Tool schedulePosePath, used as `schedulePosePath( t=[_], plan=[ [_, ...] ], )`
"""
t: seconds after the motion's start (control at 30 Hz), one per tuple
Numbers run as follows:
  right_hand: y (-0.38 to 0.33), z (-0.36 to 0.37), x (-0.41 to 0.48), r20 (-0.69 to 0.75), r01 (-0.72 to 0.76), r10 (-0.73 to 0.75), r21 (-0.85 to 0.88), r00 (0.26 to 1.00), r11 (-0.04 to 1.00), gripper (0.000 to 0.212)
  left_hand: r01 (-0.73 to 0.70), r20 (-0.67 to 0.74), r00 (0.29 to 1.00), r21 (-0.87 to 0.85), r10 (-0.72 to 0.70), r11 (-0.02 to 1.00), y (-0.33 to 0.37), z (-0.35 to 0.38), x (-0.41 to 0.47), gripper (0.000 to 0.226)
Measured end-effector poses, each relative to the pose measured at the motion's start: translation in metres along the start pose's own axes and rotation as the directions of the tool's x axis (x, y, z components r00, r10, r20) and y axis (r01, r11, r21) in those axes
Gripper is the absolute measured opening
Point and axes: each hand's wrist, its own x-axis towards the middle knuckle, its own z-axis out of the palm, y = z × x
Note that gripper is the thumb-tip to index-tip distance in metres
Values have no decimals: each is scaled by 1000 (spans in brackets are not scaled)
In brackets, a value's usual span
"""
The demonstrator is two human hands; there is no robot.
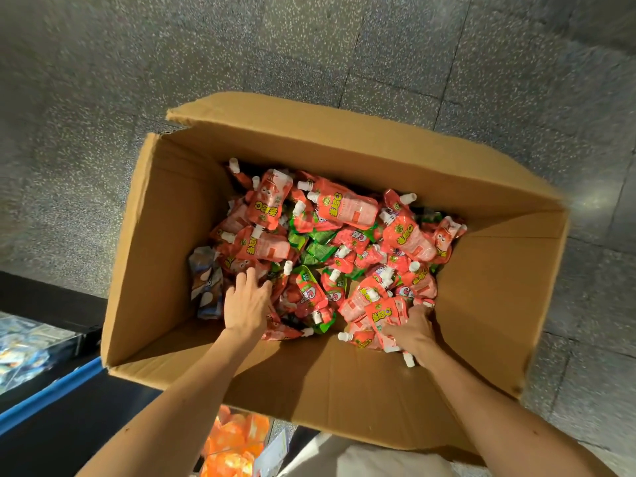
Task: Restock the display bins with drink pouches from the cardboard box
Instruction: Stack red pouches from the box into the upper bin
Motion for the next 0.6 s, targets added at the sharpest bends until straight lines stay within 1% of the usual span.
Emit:
schedulePosePath(
  t=[0.07, 0.13, 0.17, 0.2, 0.23, 0.3, 0.37, 0.43, 0.5, 0.53, 0.6],
  plan=[
    [0, -6, 2, 24, -23, 21, 103, 1000, 994, 60, -93, -4, 996, 131, 94, 987, -6, -2, -2, 43],
    [-3, -12, 1, 80, -27, 13, 179, 997, 983, 40, -230, 12, 972, 268, 236, 935, -12, -5, -4, 45],
    [-5, -14, 0, 124, -26, 1, 199, 992, 980, 29, -290, 30, 955, 318, 296, 903, -14, -5, -5, 44],
    [-8, -15, -2, 159, -20, -14, 211, 987, 977, 23, -331, 49, 941, 348, 335, 877, -17, -6, -6, 42],
    [-12, -17, -6, 182, -15, -27, 222, 983, 975, 23, -352, 66, 933, 369, 354, 860, -19, -6, -7, 40],
    [-19, -16, -12, 214, 7, -61, 244, 975, 970, 31, -363, 75, 928, 397, 364, 843, -23, -9, -8, 41],
    [-29, -15, -20, 252, 32, -100, 260, 963, 965, 31, -374, 60, 921, 411, 385, 832, -24, -13, -7, 45],
    [-37, -11, -25, 293, 57, -142, 280, 945, 958, 34, -372, 50, 922, 383, 383, 845, -26, -16, -5, 47],
    [-44, -5, -27, 301, 85, -173, 282, 938, 956, 43, -338, 43, 939, 296, 341, 893, -28, -17, -5, 45],
    [-48, -3, -29, 305, 91, -181, 287, 935, 954, 46, -308, 33, 951, 220, 309, 926, -30, -16, -6, 42],
    [-54, 1, -34, 340, 74, -184, 311, 922, 947, 53, -225, -41, 974, -21, 224, 974, -34, -11, -9, 33]
  ],
)
